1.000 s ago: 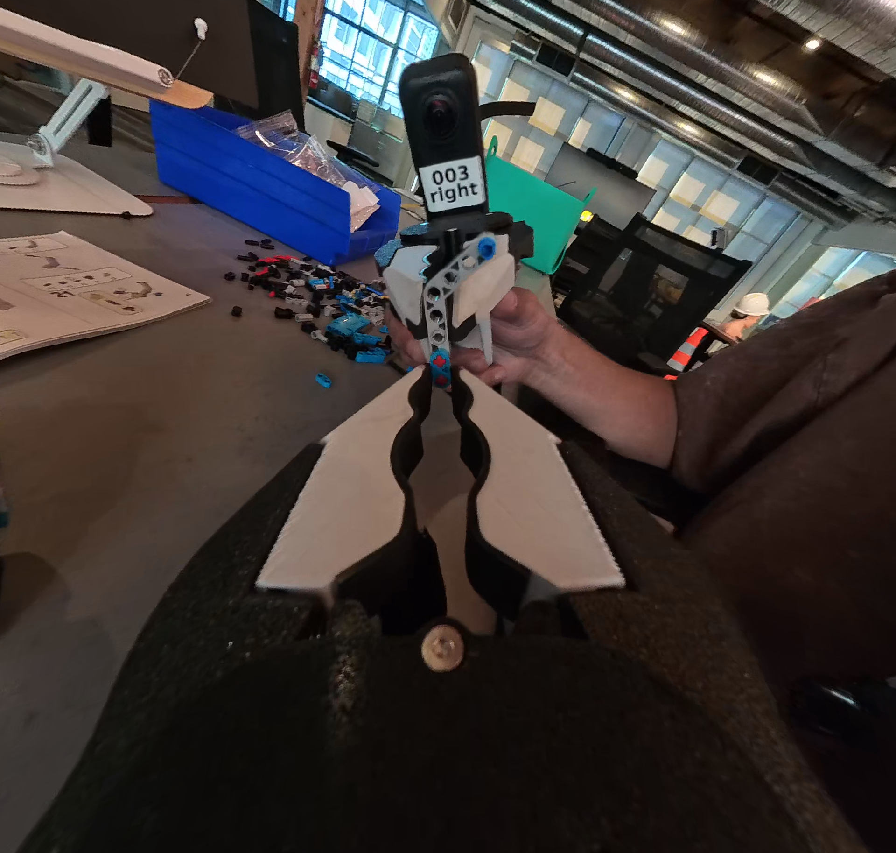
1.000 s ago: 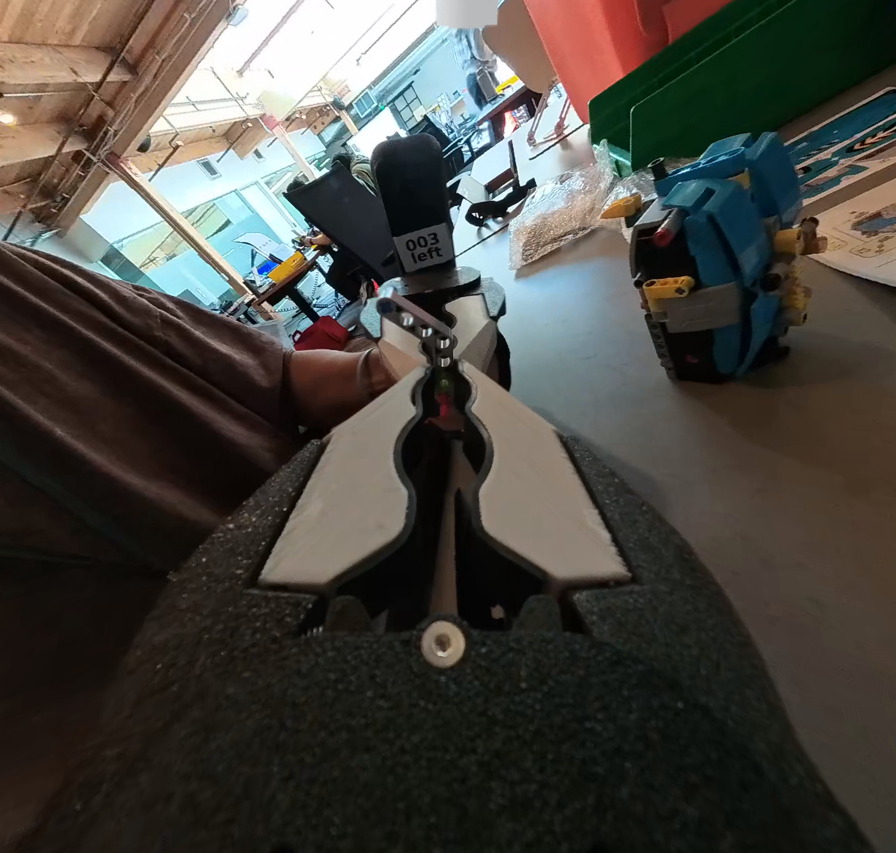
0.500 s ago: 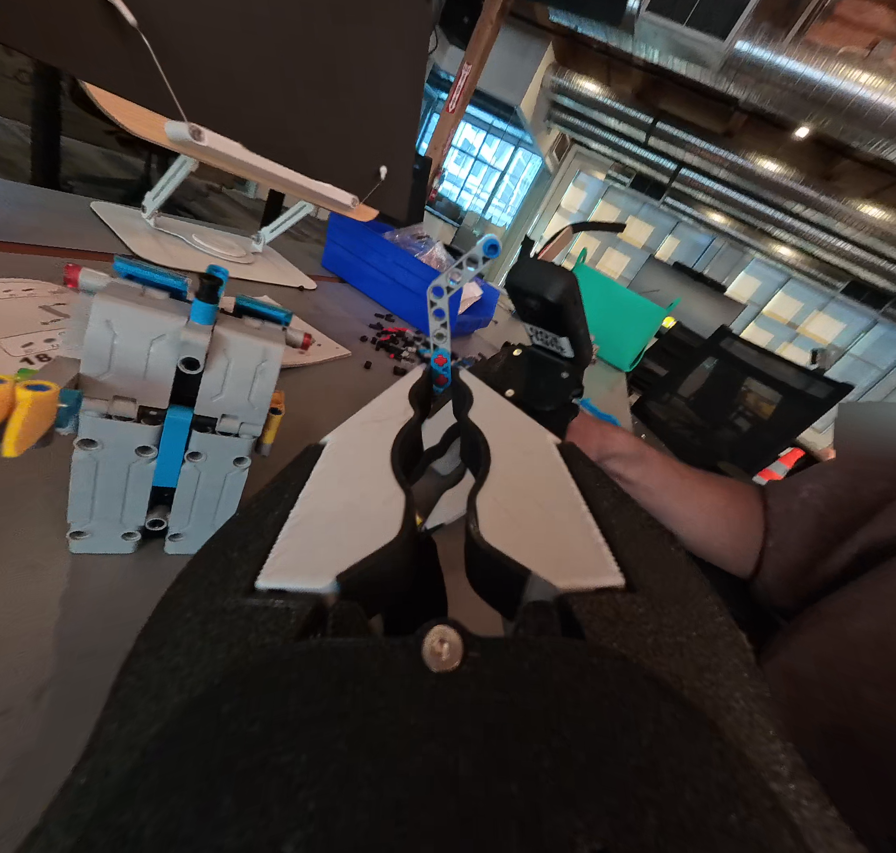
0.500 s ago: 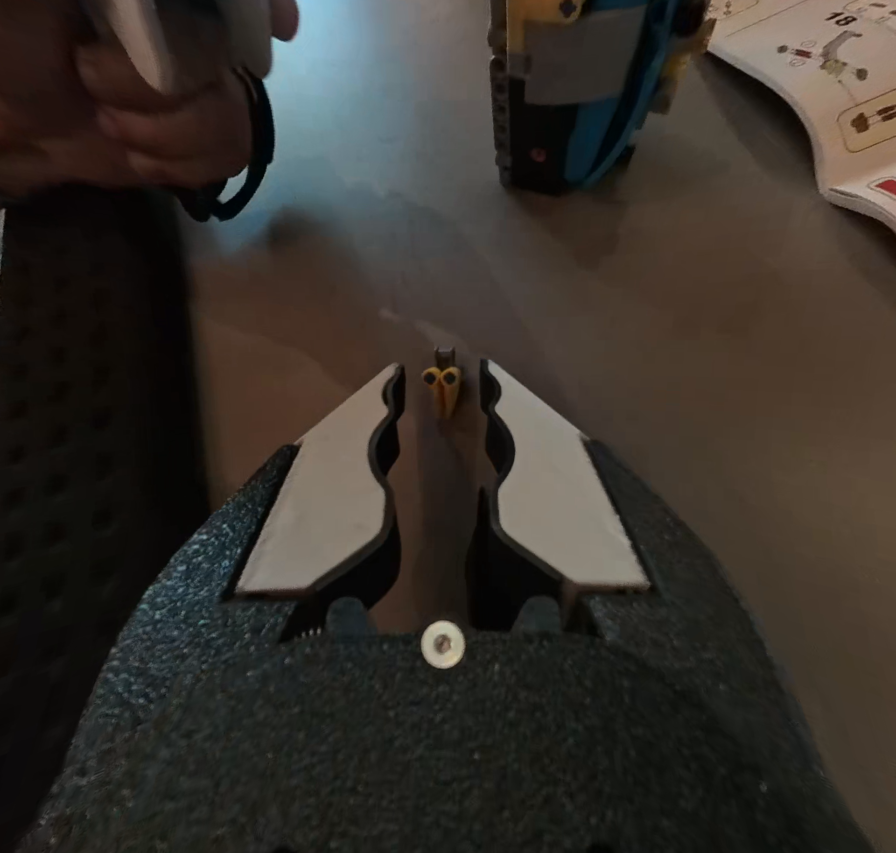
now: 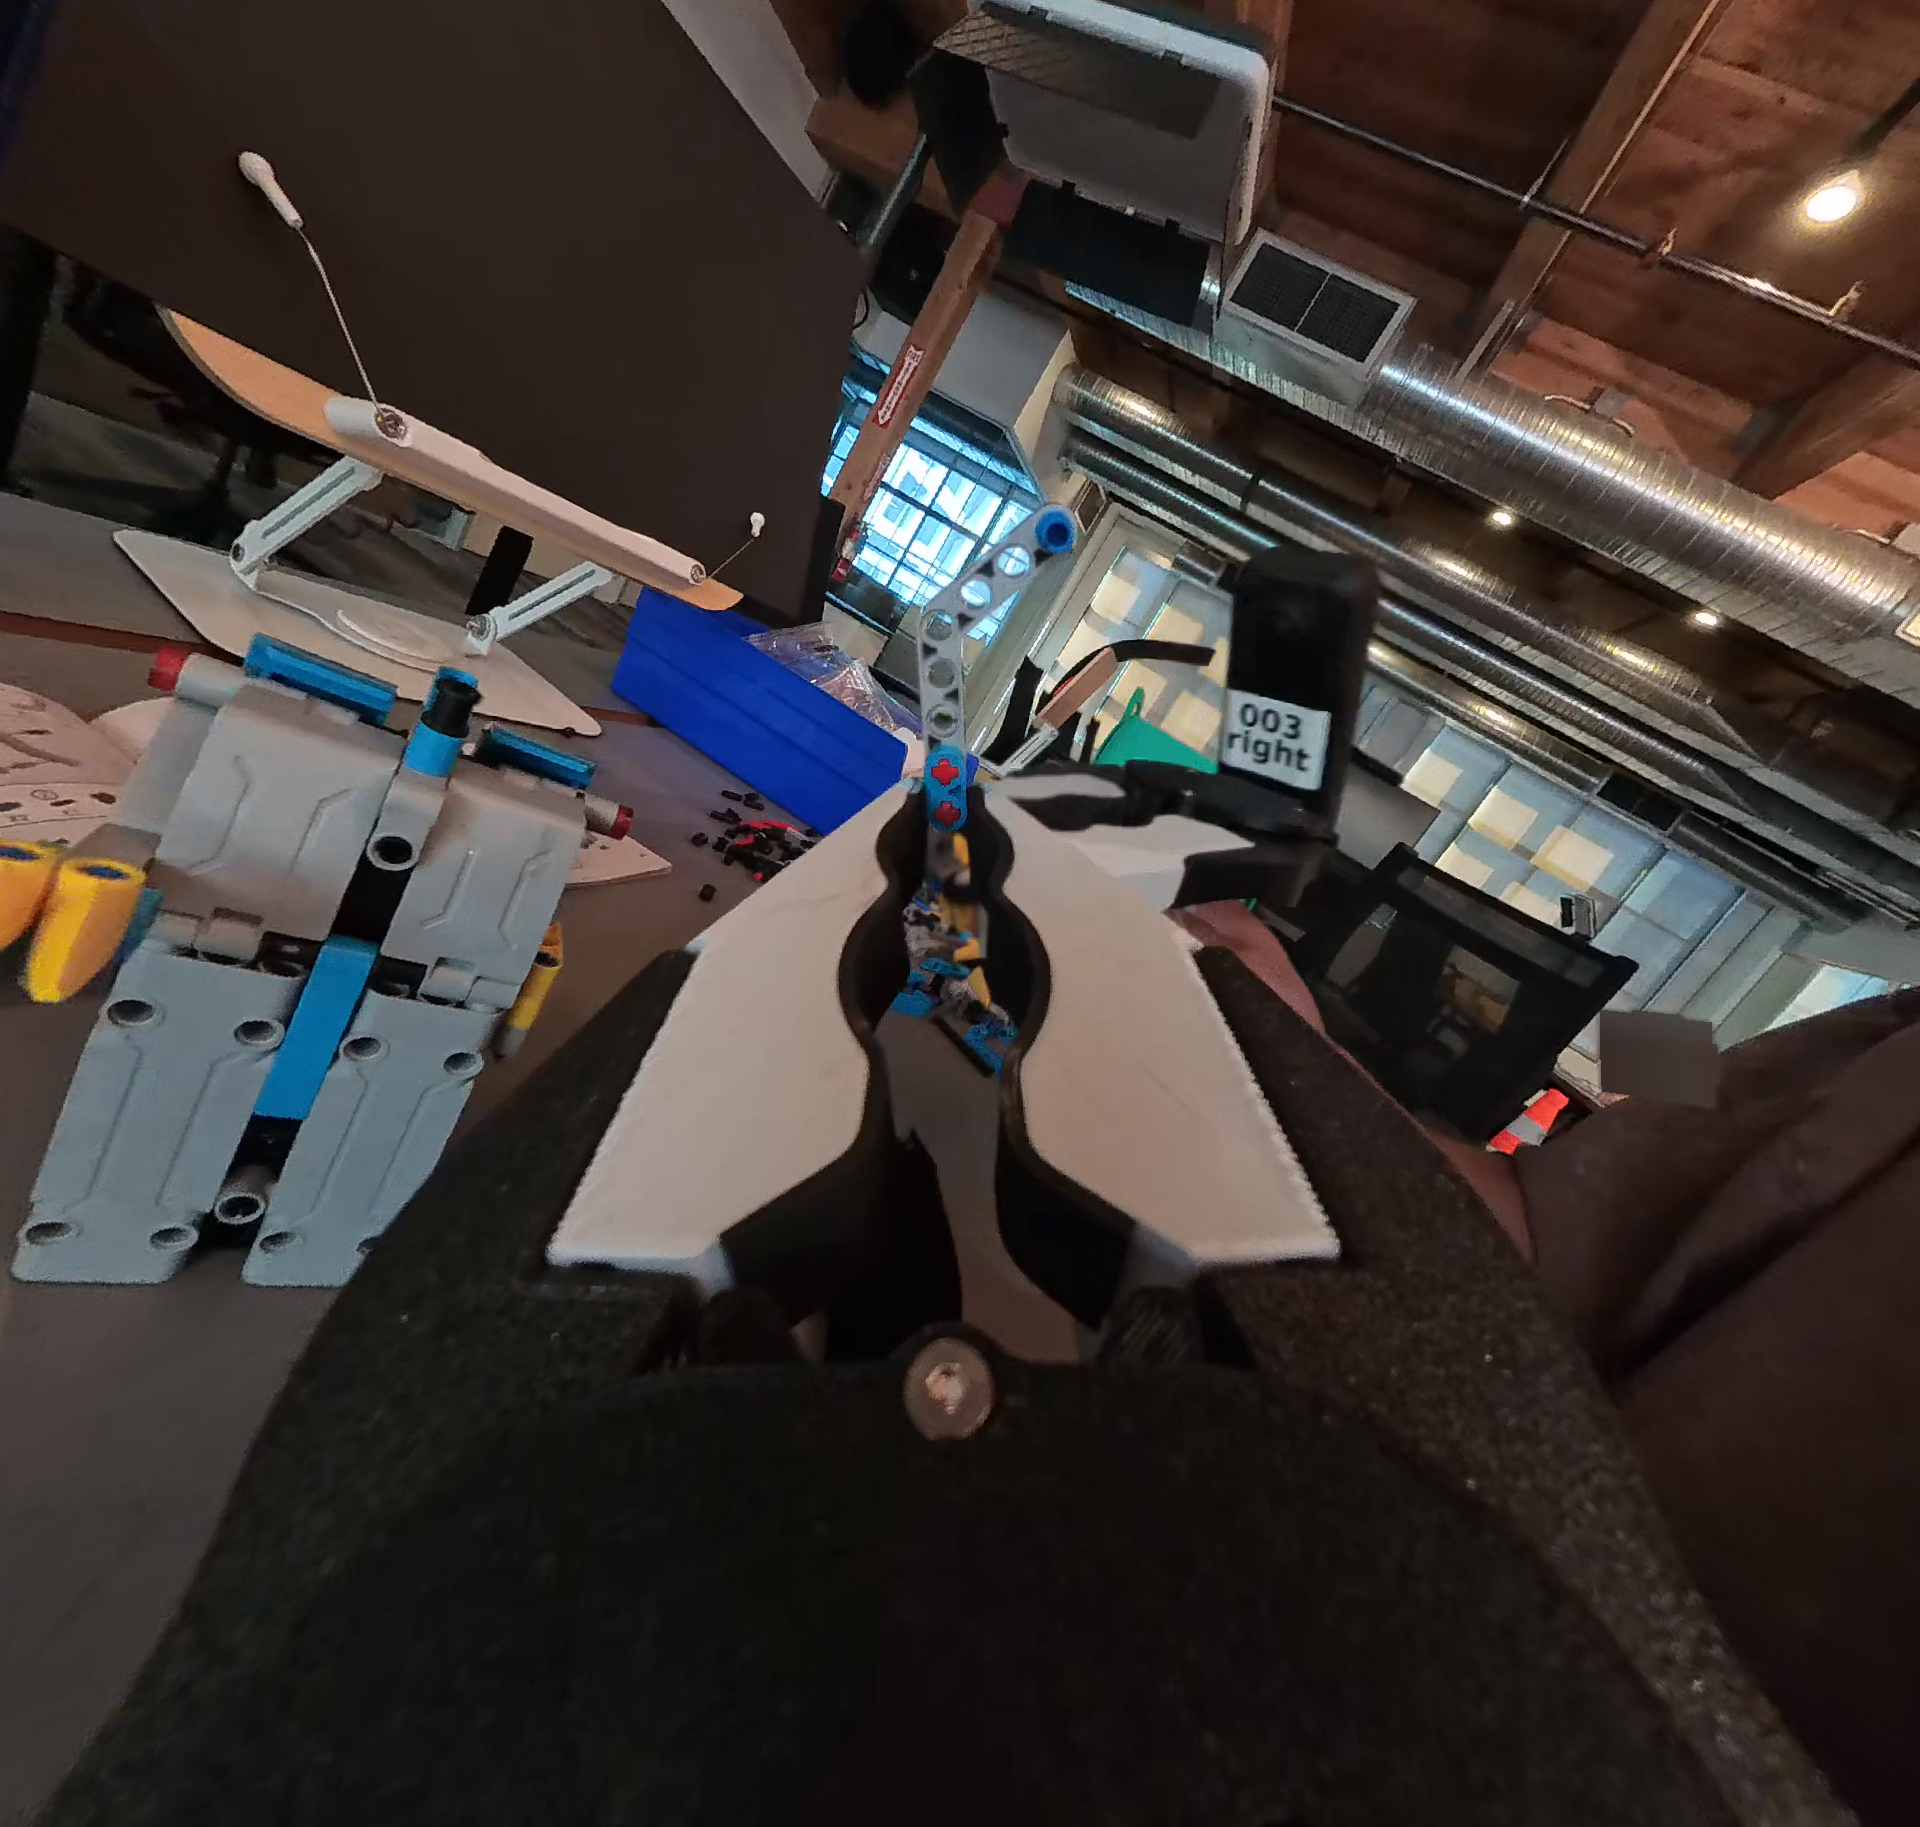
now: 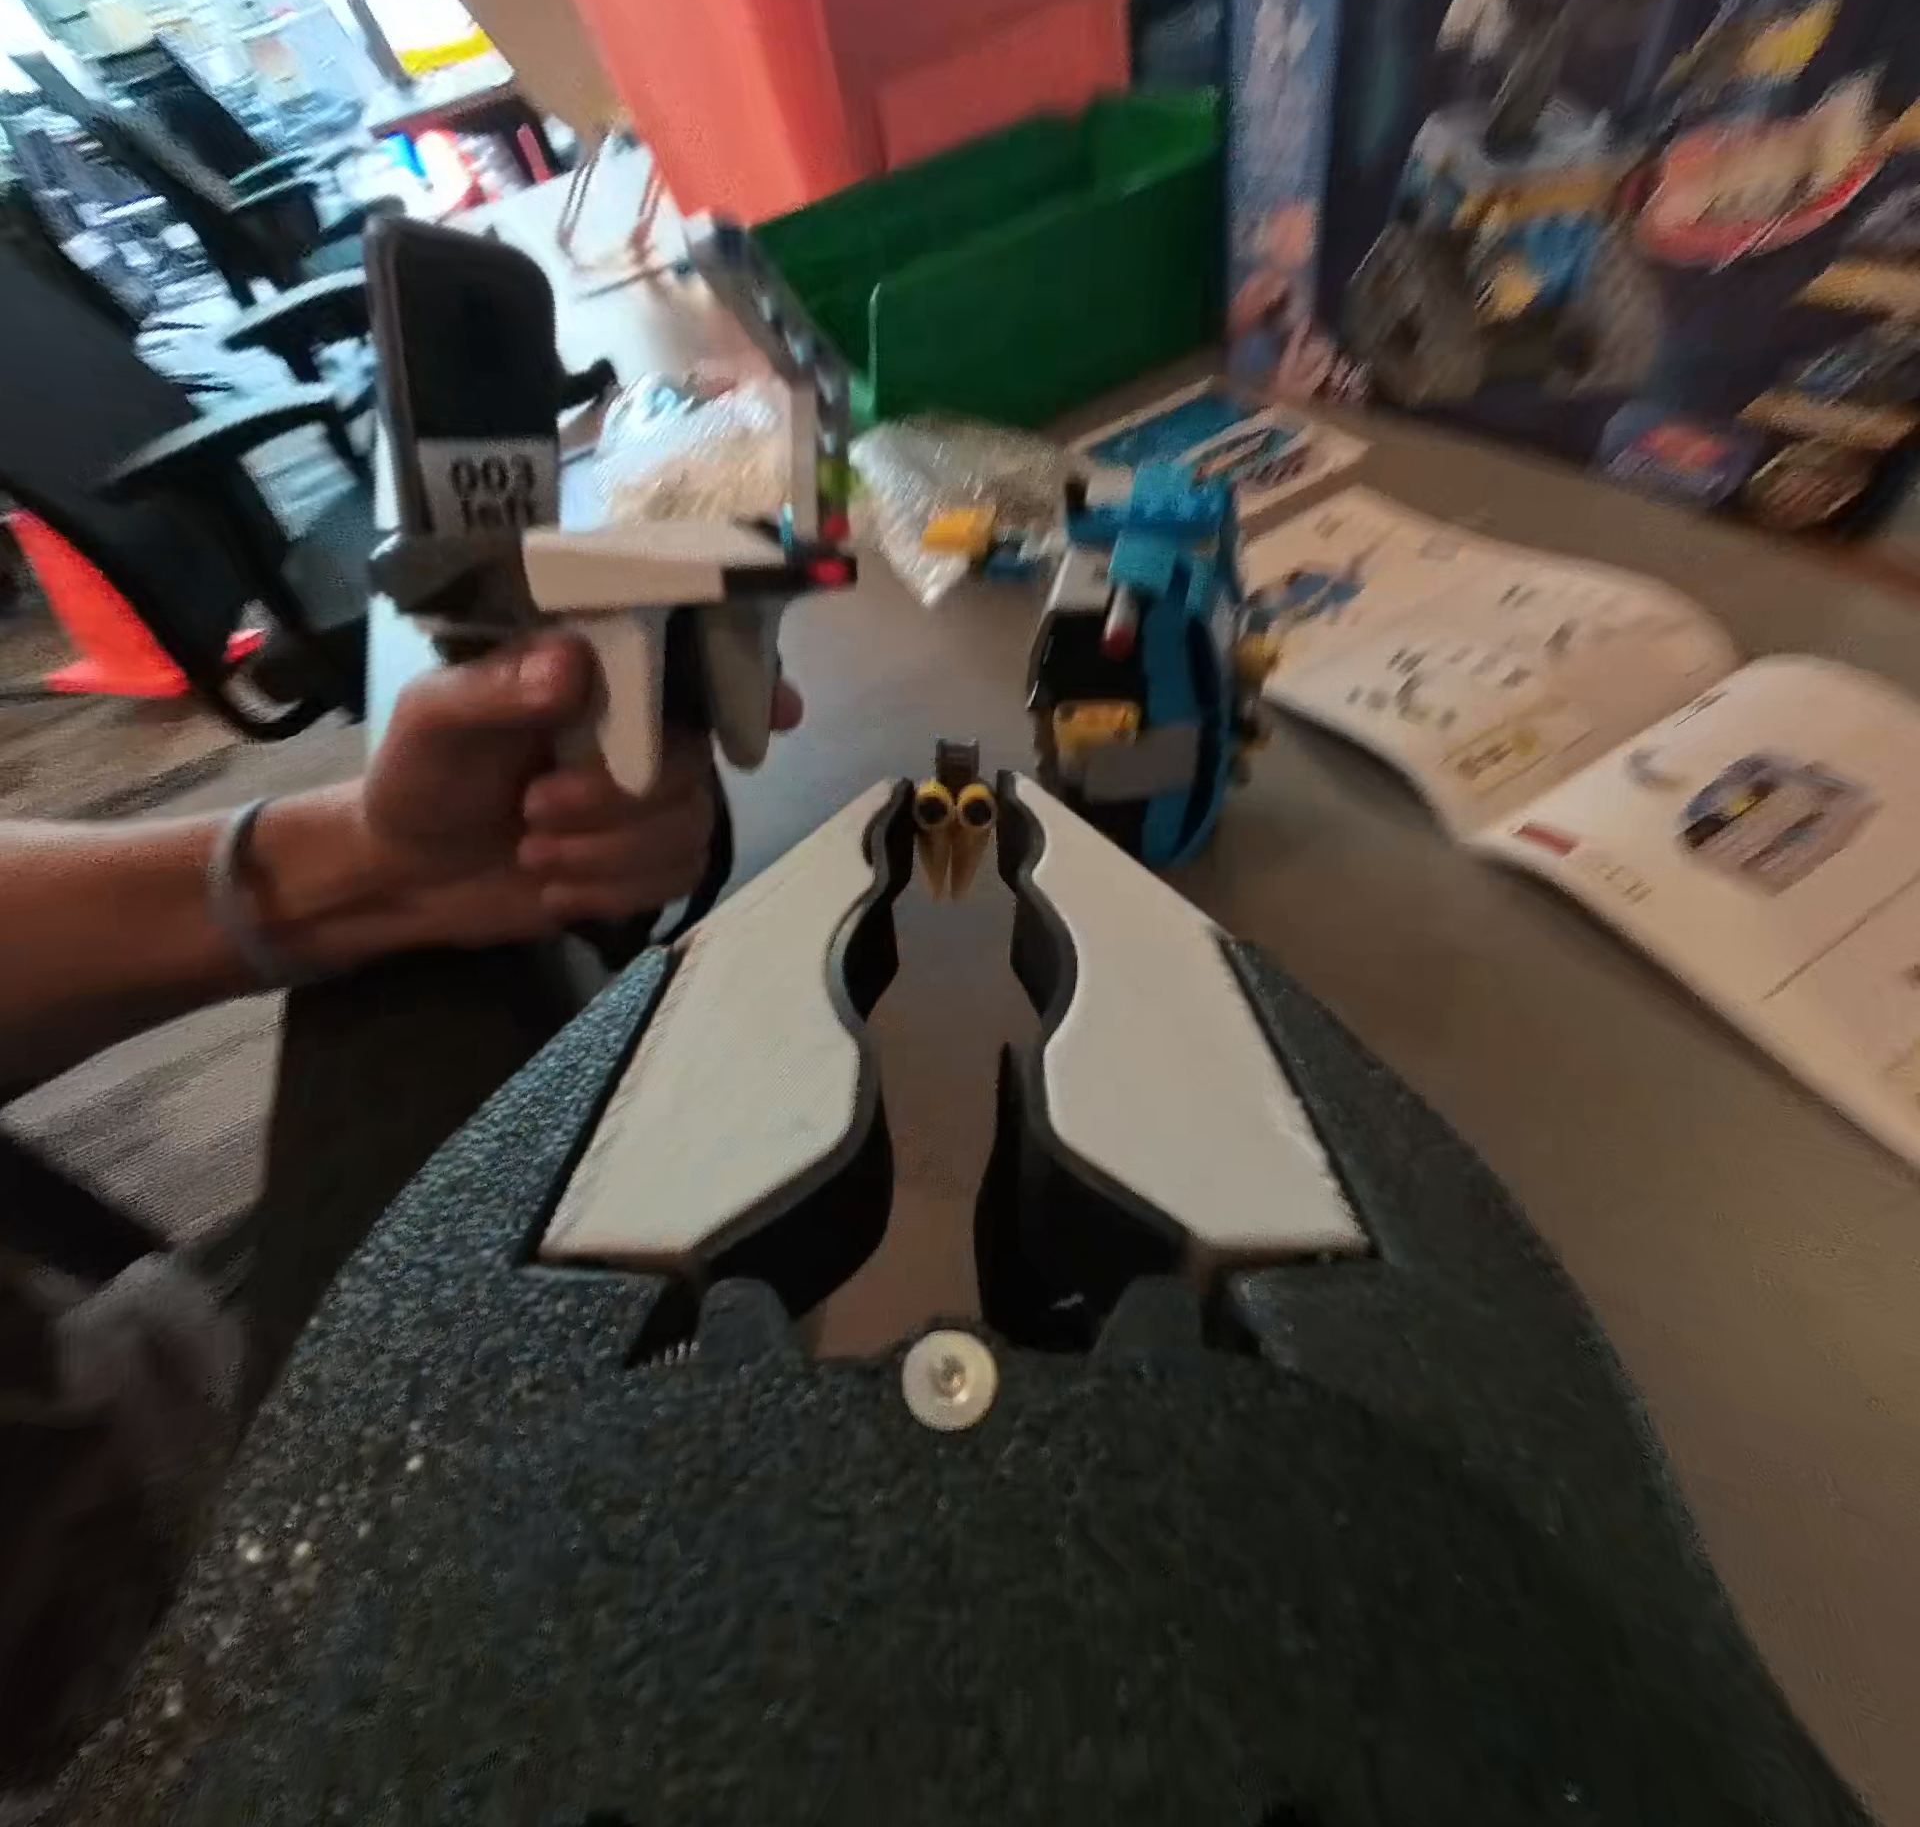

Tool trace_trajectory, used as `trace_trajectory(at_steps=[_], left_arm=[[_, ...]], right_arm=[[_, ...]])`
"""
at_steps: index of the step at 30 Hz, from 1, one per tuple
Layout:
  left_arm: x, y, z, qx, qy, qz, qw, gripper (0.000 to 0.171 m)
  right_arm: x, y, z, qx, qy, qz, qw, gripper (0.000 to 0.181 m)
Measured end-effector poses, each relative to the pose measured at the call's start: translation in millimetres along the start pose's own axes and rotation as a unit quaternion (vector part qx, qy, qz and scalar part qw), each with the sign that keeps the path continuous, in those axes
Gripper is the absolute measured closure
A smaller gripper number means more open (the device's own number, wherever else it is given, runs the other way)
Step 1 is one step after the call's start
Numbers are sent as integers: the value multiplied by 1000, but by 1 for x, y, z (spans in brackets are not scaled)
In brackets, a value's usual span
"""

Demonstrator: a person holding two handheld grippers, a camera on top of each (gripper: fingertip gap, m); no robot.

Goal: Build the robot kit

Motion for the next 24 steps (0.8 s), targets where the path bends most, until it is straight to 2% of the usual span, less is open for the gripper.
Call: trace_trajectory(at_steps=[3, 11, 24], left_arm=[[2, 1, -4, -7, -1, -12, 1000, 165], [7, 0, -12, -28, -14, -34, 999, 165], [3, 3, -15, -15, 38, -20, 999, 165]], right_arm=[[18, 8, 9, -41, -58, -33, 997, 166], [32, 13, 28, -104, -184, -56, 976, 166], [31, 15, 26, -104, -165, -60, 979, 166]])
Point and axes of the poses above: each gripper's, where its closed fingertips meet, y out along the fingers, x out of its top, z = x × y across the jaws, the point moved 2 cm from there along -y, back along the fingers, and after that the axes turned 7 degrees about -z, right-handed, at the moved point
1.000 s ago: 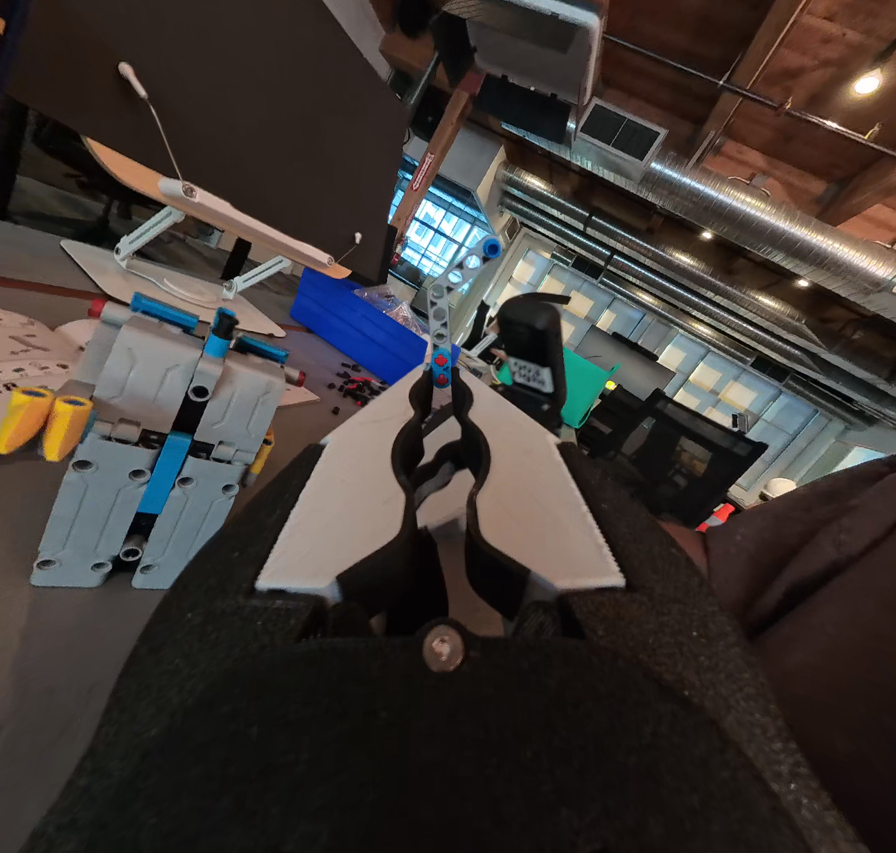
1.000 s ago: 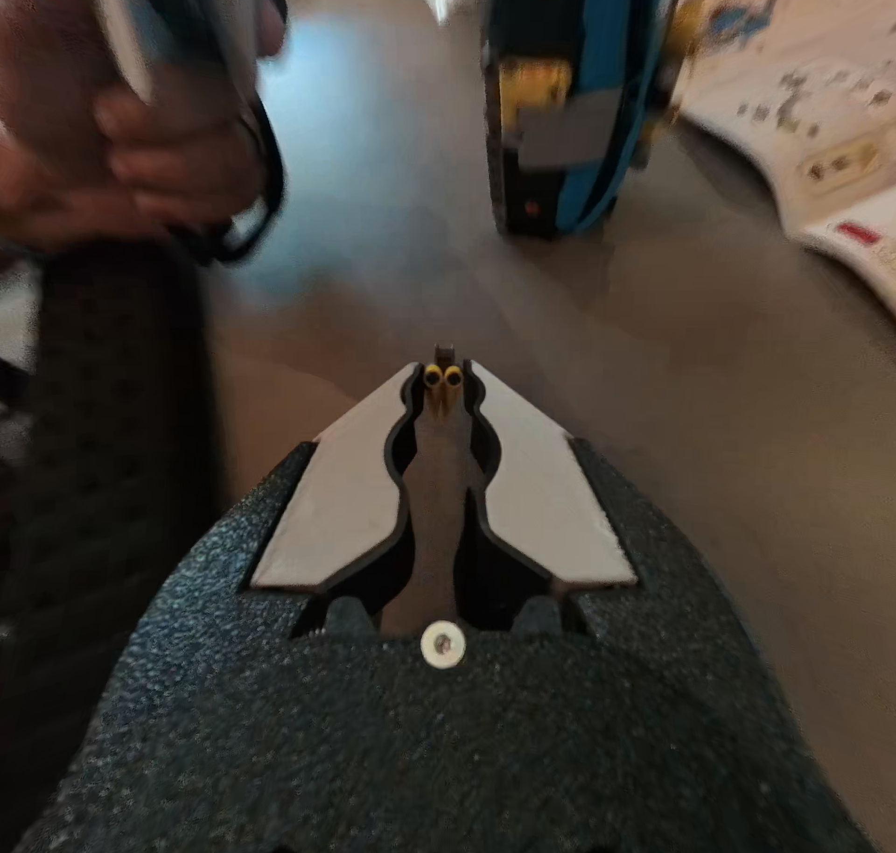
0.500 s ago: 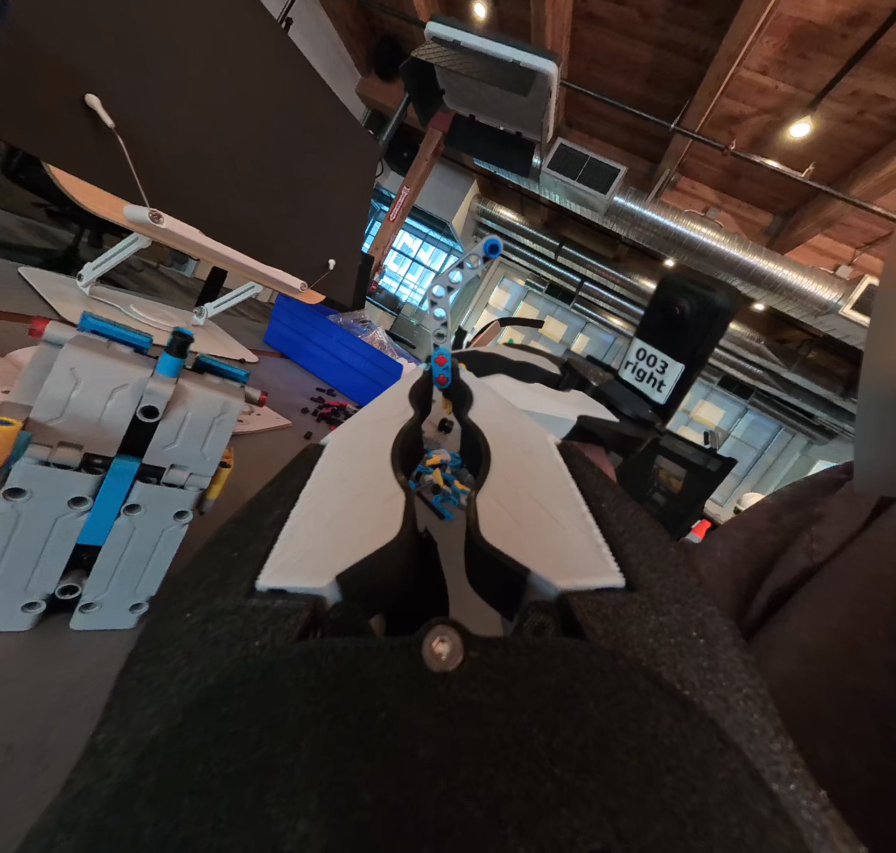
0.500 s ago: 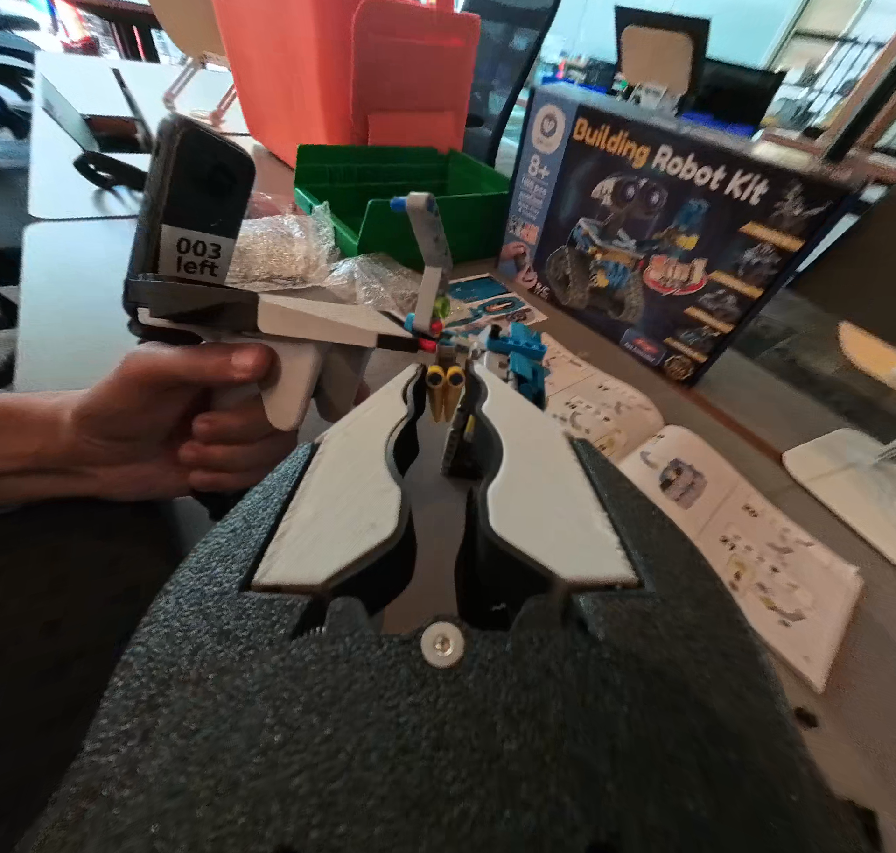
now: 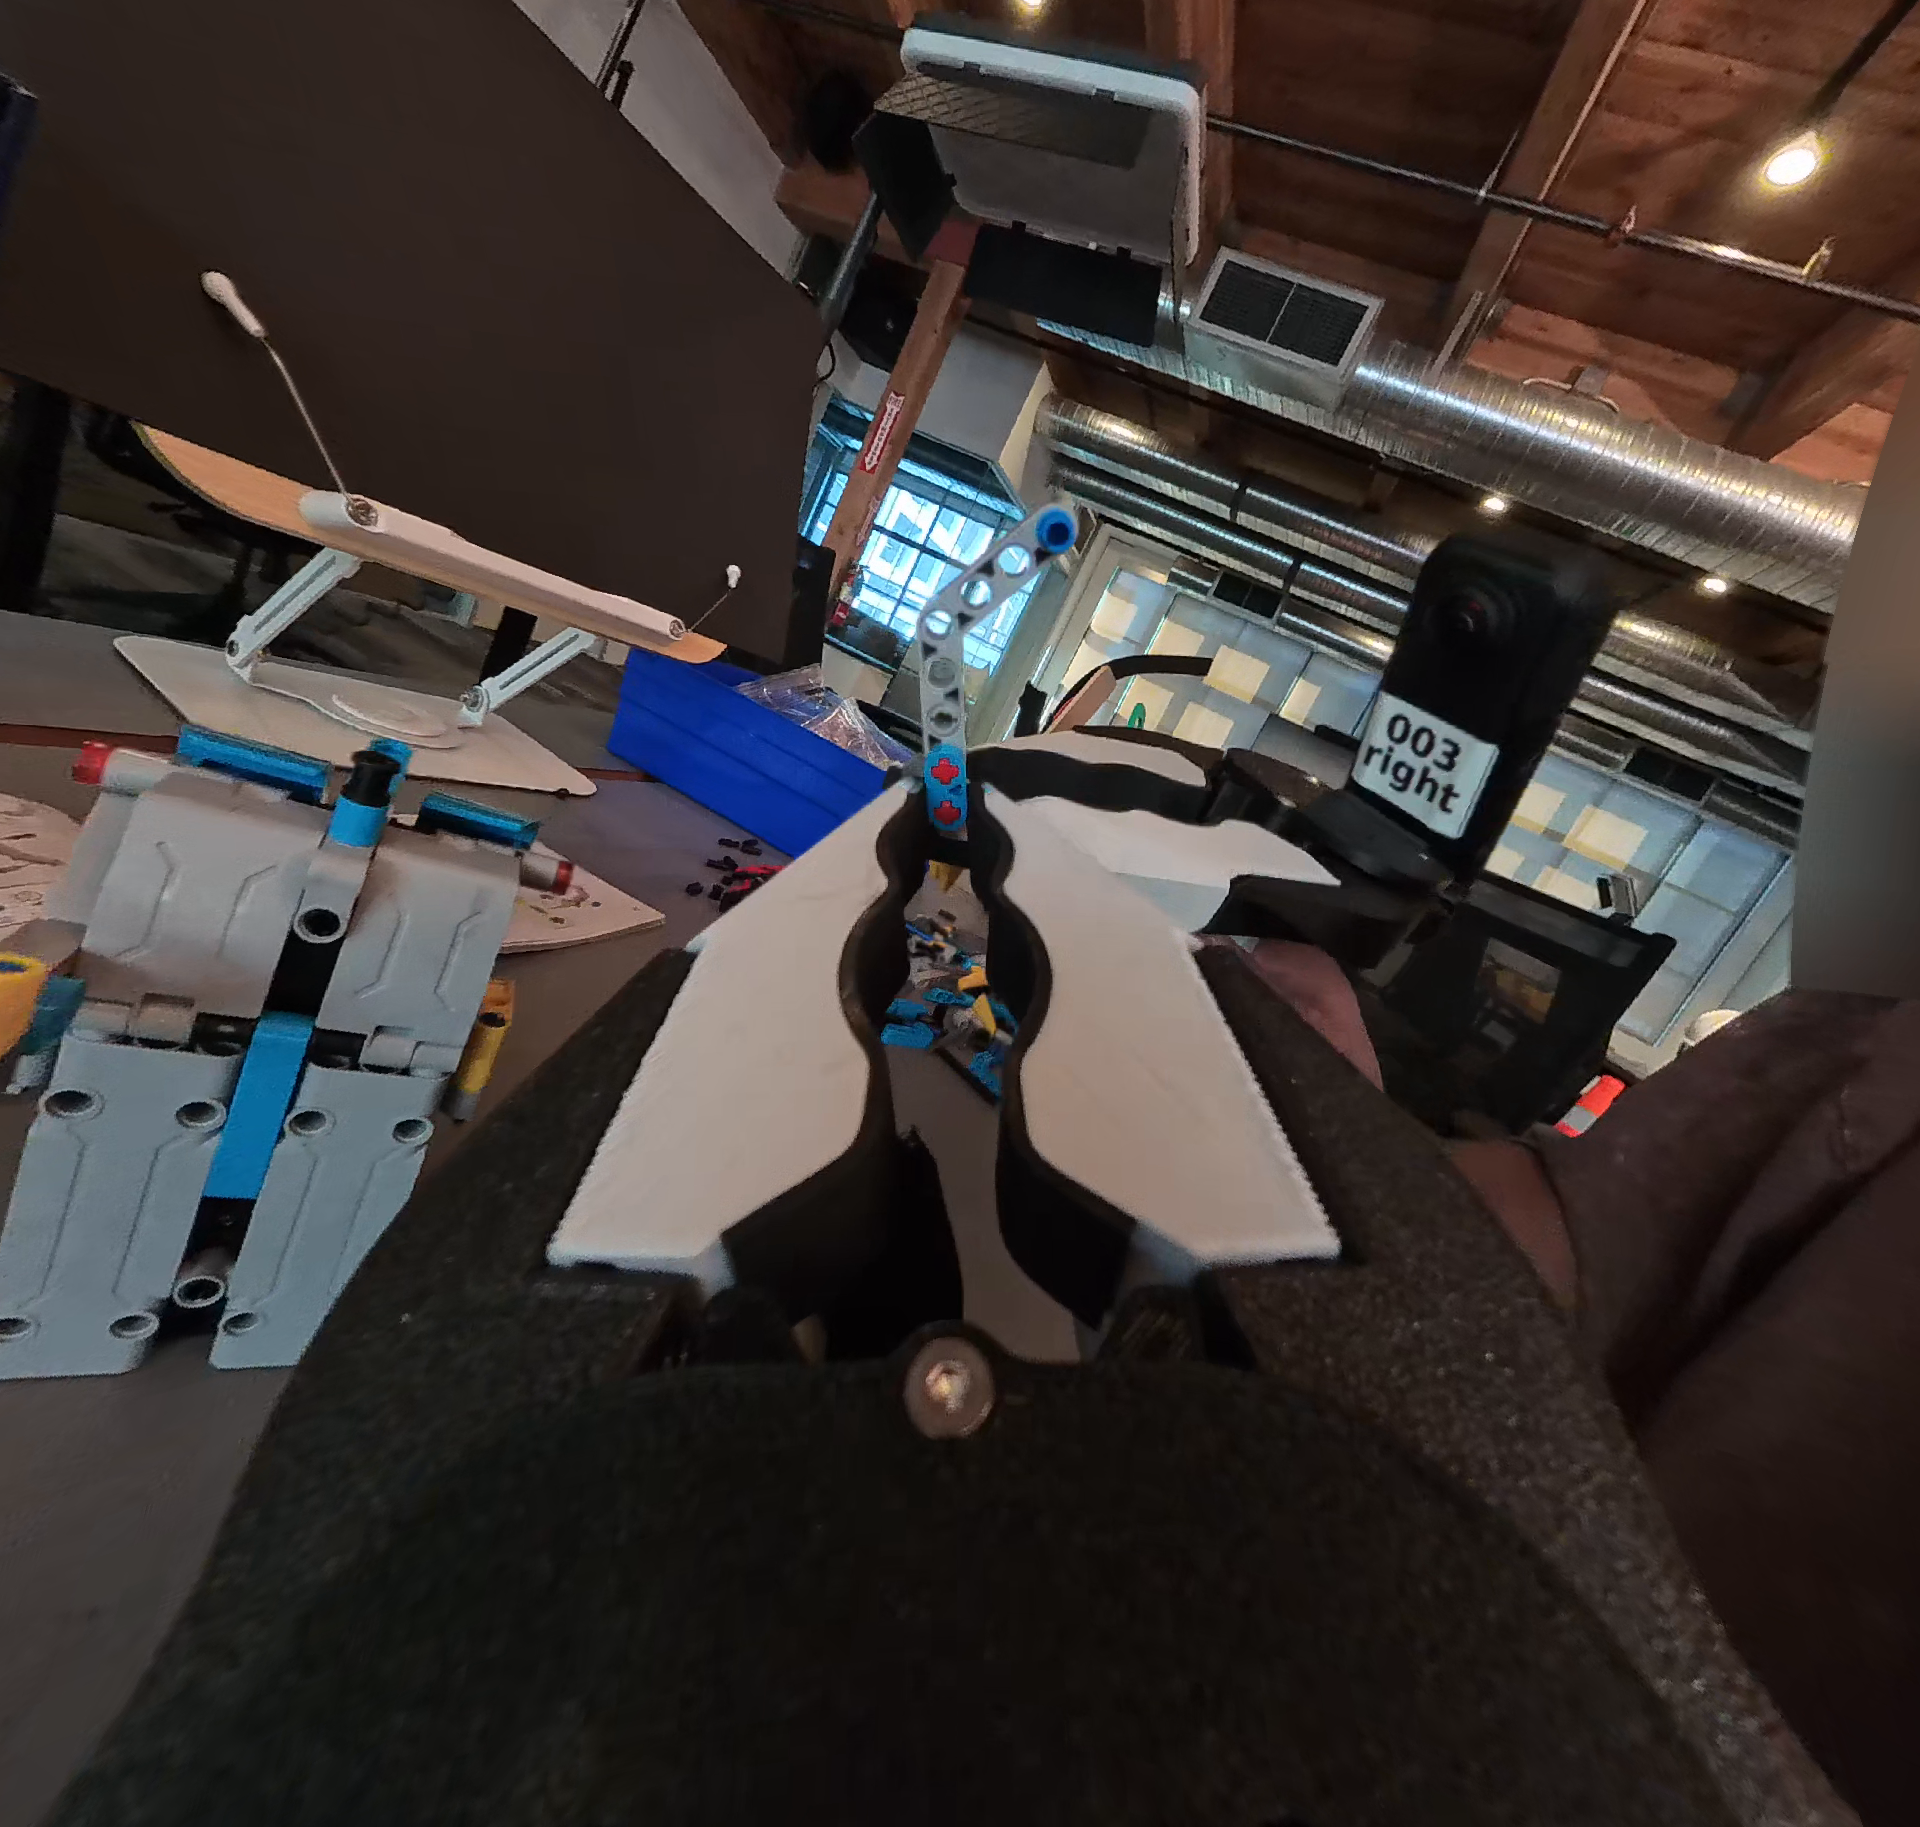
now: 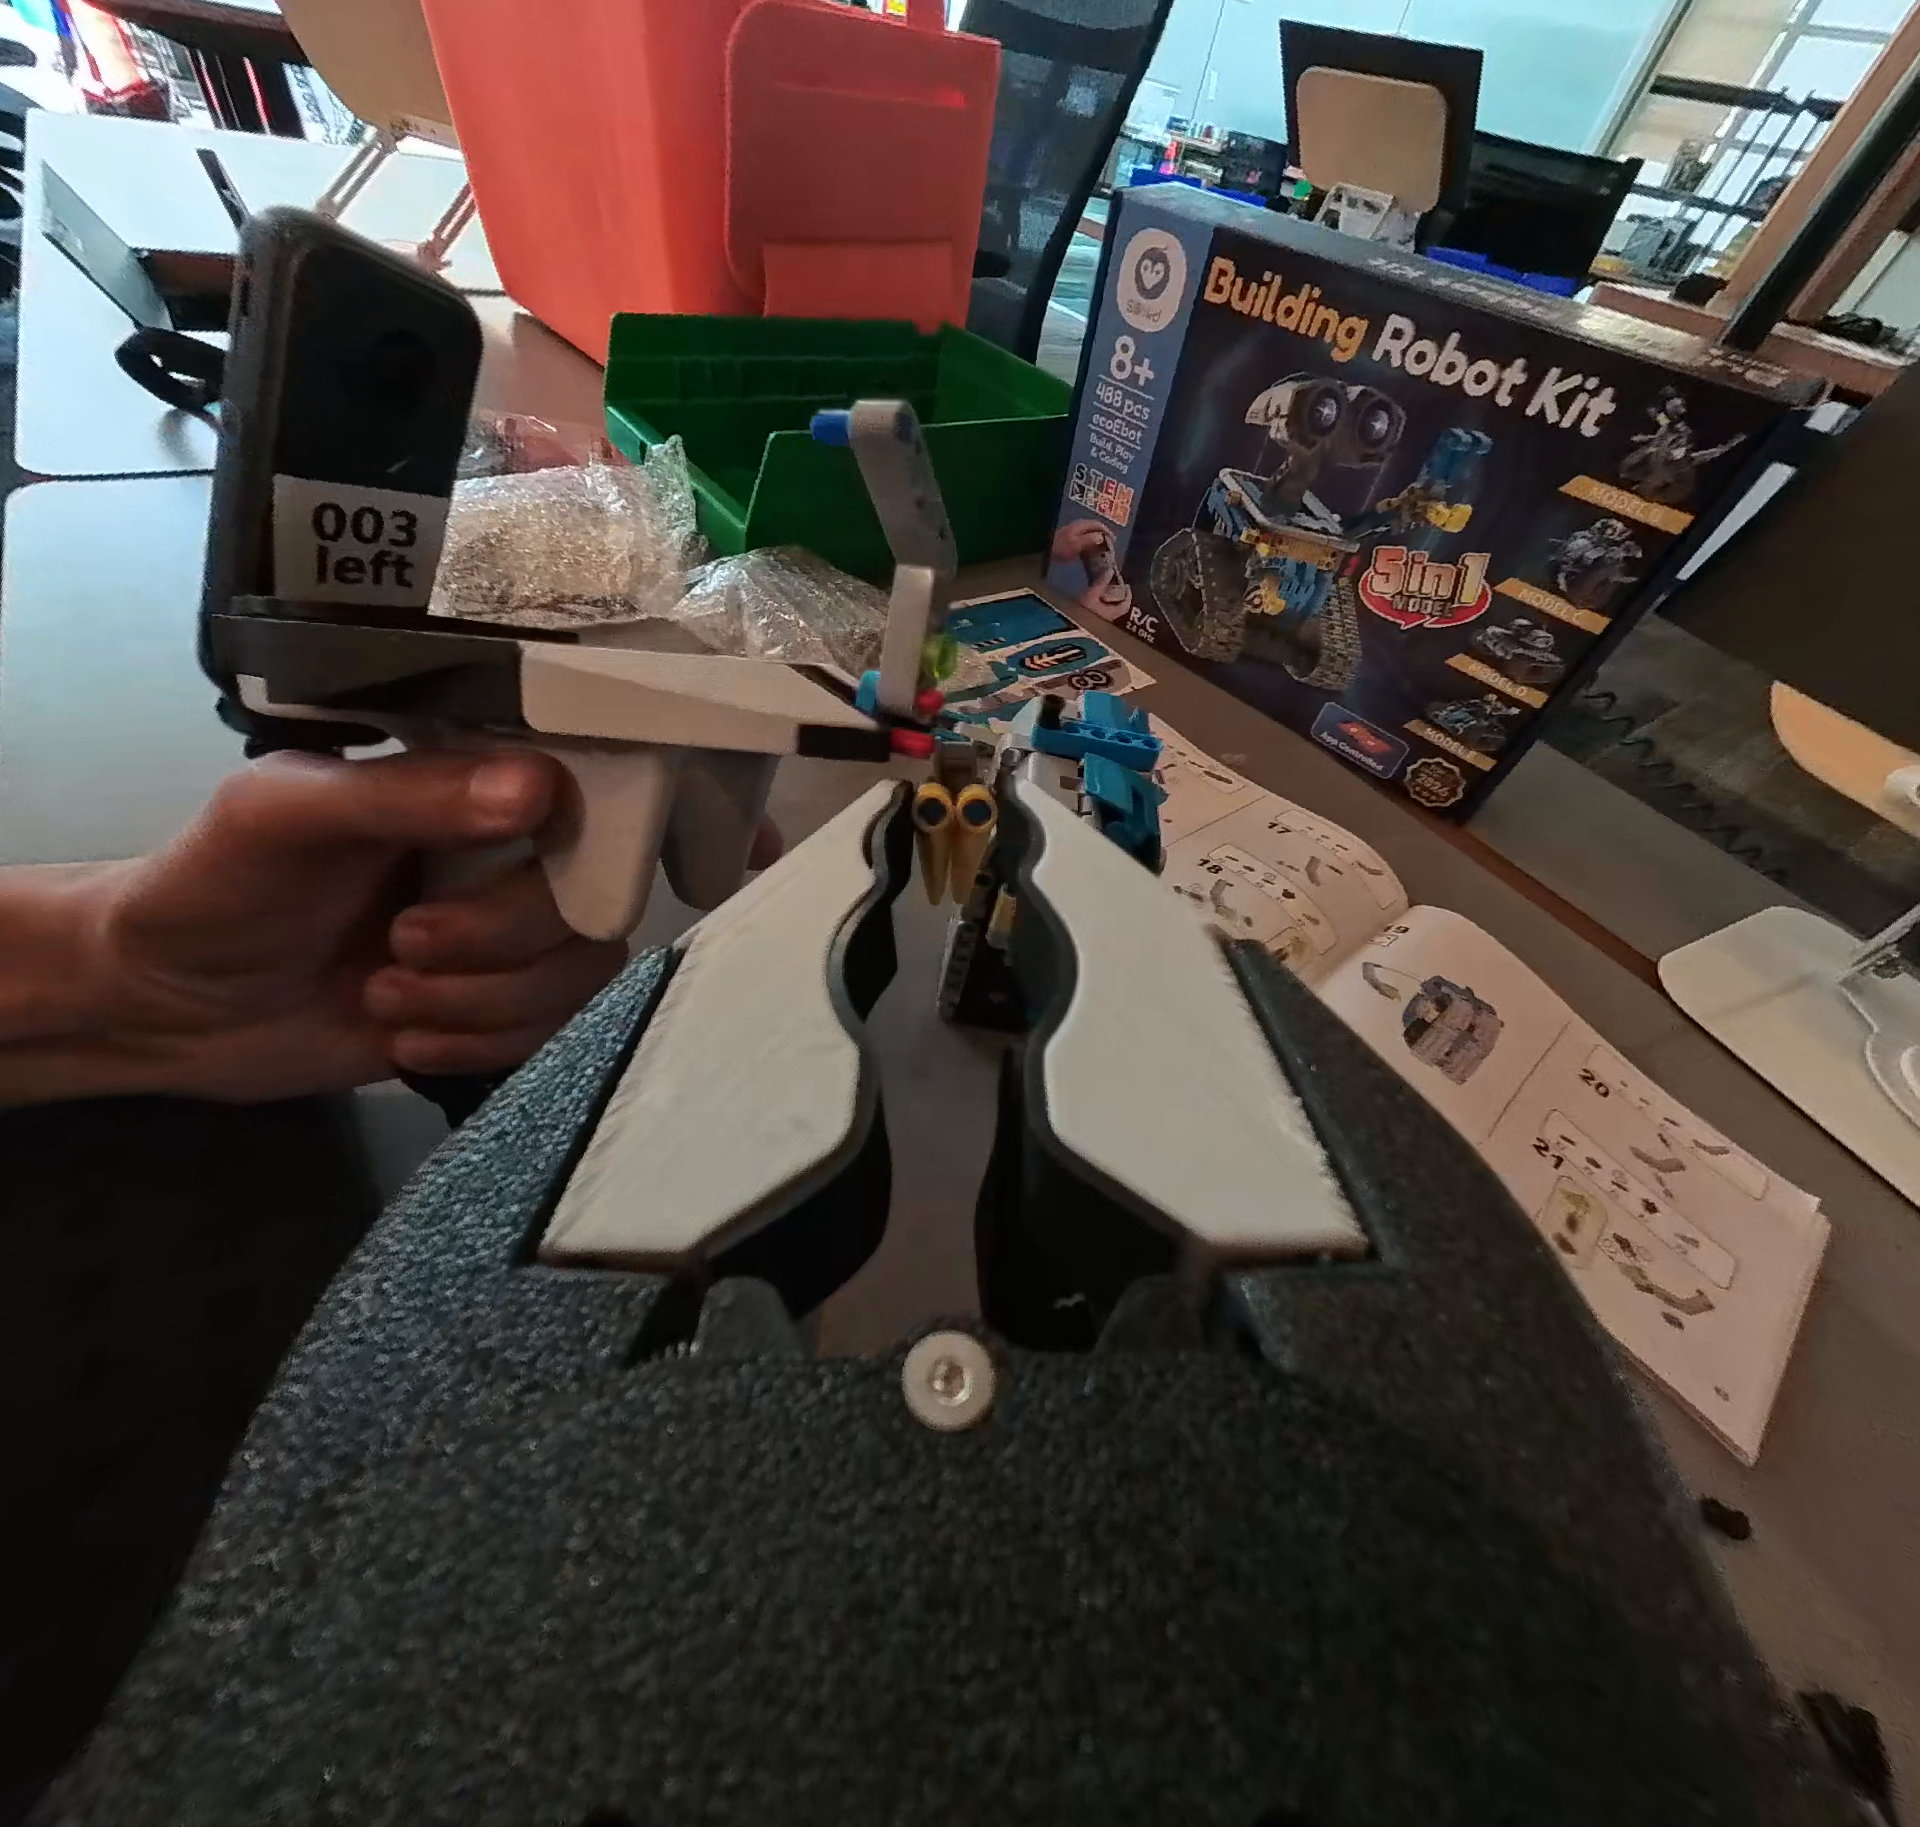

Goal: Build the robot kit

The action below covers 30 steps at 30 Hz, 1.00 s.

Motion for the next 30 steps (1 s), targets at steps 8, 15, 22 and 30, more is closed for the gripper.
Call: trace_trajectory(at_steps=[8, 15, 22, 30], left_arm=[[-3, 2, -1, 13, 25, 5, 1000, 166], [-3, 2, -1, 31, 57, 4, 998, 166], [-2, 2, 0, 38, 65, 4, 997, 166], [0, 3, 0, 59, 72, -24, 995, 165]], right_arm=[[1, -2, -1, -27, -51, -8, 998, 166], [0, -3, -2, -36, -50, -25, 998, 166], [-1, -2, 0, -31, -41, -30, 998, 166], [-1, -1, 3, -62, -99, -36, 992, 165]])
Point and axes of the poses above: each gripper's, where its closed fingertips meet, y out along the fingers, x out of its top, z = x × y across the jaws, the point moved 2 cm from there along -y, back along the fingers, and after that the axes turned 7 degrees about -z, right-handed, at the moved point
